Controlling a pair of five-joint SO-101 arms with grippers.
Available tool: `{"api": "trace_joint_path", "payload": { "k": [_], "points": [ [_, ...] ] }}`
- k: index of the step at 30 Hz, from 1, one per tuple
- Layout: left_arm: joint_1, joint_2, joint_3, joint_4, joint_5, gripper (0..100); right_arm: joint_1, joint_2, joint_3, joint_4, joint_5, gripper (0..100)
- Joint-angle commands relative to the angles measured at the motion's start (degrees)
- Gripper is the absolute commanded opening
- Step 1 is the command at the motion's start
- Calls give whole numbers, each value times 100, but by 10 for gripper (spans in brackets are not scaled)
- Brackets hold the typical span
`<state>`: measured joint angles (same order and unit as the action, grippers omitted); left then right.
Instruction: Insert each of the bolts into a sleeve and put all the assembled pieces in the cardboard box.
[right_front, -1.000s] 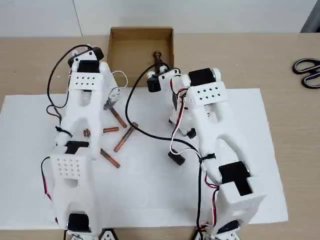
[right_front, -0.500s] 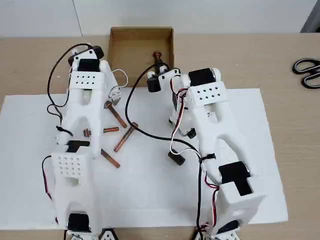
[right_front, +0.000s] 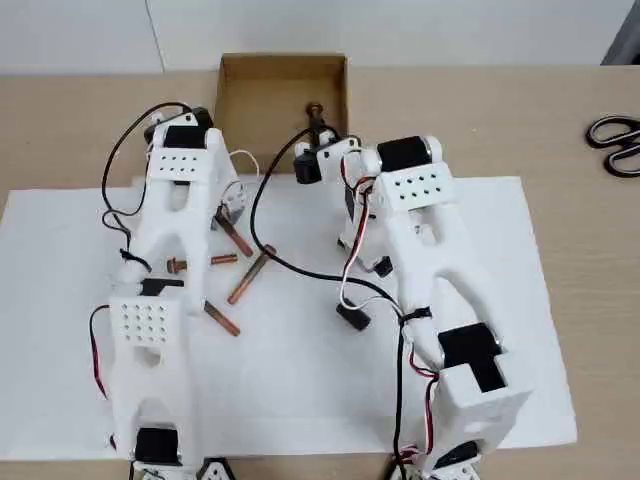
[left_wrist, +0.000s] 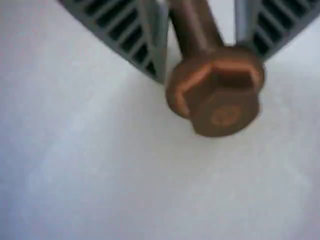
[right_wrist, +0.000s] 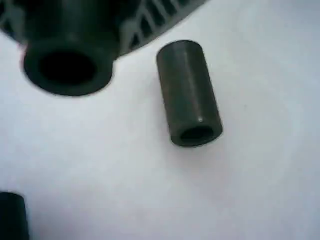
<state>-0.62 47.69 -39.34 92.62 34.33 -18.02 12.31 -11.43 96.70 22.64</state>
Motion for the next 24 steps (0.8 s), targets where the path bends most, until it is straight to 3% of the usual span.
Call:
{"api": "trace_joint_path", "payload": {
  "k": [1, 5, 16, 19, 24],
  "points": [
    [-26, 35, -136, 44, 18, 91, 40, -356, -26, 31, 0, 9],
    [-26, 62, -136, 44, 18, 1, 40, -356, -35, 31, 9, 9],
    [-9, -35, -277, 308, -9, 5, 40, -444, -70, 66, -35, 9],
    [44, -167, -655, 791, -18, 5, 40, -857, -70, 84, -44, 9],
    [44, -826, -848, 791, -62, 5, 31, -1789, -26, 110, -70, 7]
  ]
}}
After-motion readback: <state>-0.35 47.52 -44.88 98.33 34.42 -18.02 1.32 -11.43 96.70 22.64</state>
